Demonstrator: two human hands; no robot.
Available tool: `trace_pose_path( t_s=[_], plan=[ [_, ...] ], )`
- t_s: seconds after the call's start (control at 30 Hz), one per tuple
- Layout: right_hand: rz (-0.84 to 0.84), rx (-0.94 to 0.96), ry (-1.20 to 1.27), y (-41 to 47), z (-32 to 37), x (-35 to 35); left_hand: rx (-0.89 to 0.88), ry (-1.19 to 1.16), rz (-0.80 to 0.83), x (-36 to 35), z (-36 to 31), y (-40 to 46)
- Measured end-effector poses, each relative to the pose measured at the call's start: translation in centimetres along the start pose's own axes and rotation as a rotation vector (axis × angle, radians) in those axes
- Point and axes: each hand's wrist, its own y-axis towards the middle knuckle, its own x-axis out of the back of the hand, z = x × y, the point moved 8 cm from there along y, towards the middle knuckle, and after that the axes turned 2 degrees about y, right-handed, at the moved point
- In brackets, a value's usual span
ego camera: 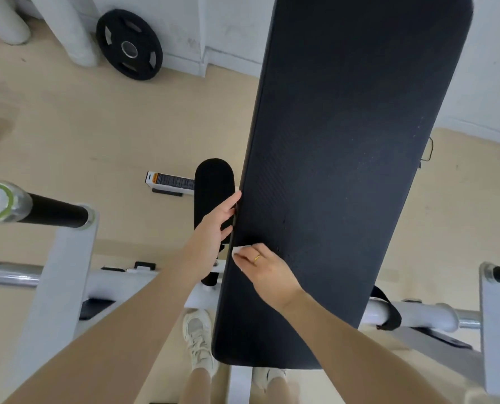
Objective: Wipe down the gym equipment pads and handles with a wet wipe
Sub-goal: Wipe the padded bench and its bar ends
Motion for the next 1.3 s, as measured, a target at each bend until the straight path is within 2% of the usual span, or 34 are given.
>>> trace_pose_path(
  t_s=[0.1, 0.17, 0.27, 0.33, 0.43, 0.5, 0.7, 0.77, 0.83, 0.9, 1.0, 1.1, 1.2, 1.3],
  plan=[
    [0.039, 0.131, -0.118, 1.1, 0.4, 1.1, 0.022, -0.049, -0.051, -0.2, 0.9, -0.2],
    [0.002, 0.136, -0.206, 2.9, -1.0, 2.9, -0.003, -0.003, -0.052, -0.7, 1.1, -0.5],
    [-0.158, 0.014, -0.244, 5.7, -5.2, 7.5, -0.024, 0.040, -0.073, -1.2, 1.4, -0.5],
    [-0.247, -0.072, -0.261, 6.4, -7.9, 10.0, 0.033, 0.005, -0.108, -1.0, 2.2, -0.1],
    [-0.307, -0.127, -0.188, 5.5, -8.8, 9.9, -0.022, 0.098, -0.121, -1.6, 2.3, -0.5],
    [-0.261, -0.097, -0.139, 3.2, -7.4, 7.6, -0.050, 0.139, -0.137, -2.1, 2.1, -1.4],
    [0.034, -0.021, -0.001, -5.4, -3.3, 1.2, -0.113, 0.300, -0.215, -2.7, 1.5, -1.8],
    [0.023, -0.005, -0.022, -4.2, -4.2, 2.2, -0.110, 0.296, -0.211, -2.6, 1.8, -2.0],
    [-0.082, -0.035, -0.067, -1.4, -5.9, 5.4, -0.100, 0.254, -0.215, -2.4, 1.9, -1.8],
    [-0.191, -0.170, -0.112, 1.1, -8.8, 8.7, -0.095, 0.242, -0.214, -2.5, 2.1, -1.7],
    [-0.238, -0.272, -0.156, 2.7, -11.8, 10.7, -0.102, 0.281, -0.223, -3.0, 2.2, -1.7],
    [-0.305, -0.255, -0.060, 1.7, -11.3, 10.1, -0.106, 0.281, -0.248, -3.4, 2.3, -1.7],
    [-0.275, -0.247, -0.006, -0.9, -8.9, 7.4, -0.107, 0.297, -0.262, -3.7, 2.2, -1.7],
    [-0.184, -0.151, -0.009, -3.6, -6.2, 4.3, -0.110, 0.374, -0.255, -3.8, 2.1, -1.5]
  ],
)
